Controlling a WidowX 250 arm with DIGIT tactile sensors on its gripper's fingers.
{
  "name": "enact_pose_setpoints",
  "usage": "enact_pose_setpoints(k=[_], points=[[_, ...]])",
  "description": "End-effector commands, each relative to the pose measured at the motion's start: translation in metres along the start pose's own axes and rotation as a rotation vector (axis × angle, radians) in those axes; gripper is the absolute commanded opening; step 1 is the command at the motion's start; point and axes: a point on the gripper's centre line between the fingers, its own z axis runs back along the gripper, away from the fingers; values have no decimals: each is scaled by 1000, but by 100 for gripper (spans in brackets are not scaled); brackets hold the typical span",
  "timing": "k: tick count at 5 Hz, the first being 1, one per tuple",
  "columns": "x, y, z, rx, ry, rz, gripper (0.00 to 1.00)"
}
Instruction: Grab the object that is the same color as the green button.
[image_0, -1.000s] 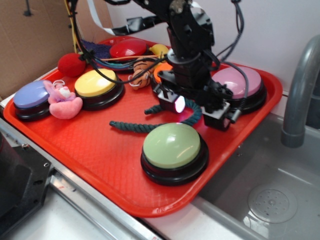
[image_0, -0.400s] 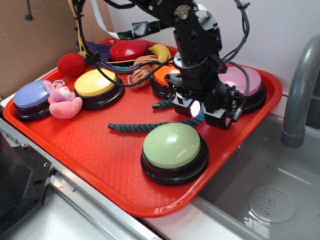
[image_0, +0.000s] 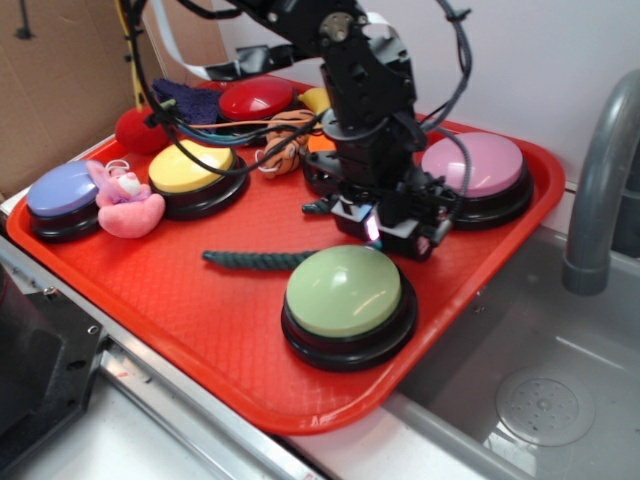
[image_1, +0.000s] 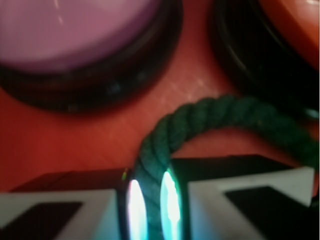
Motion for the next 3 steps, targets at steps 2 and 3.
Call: enact_pose_setpoints(k=[2, 3], points=[[16, 54, 116, -28, -42, -99, 0], [-7, 92, 138, 26, -44, -38, 0]])
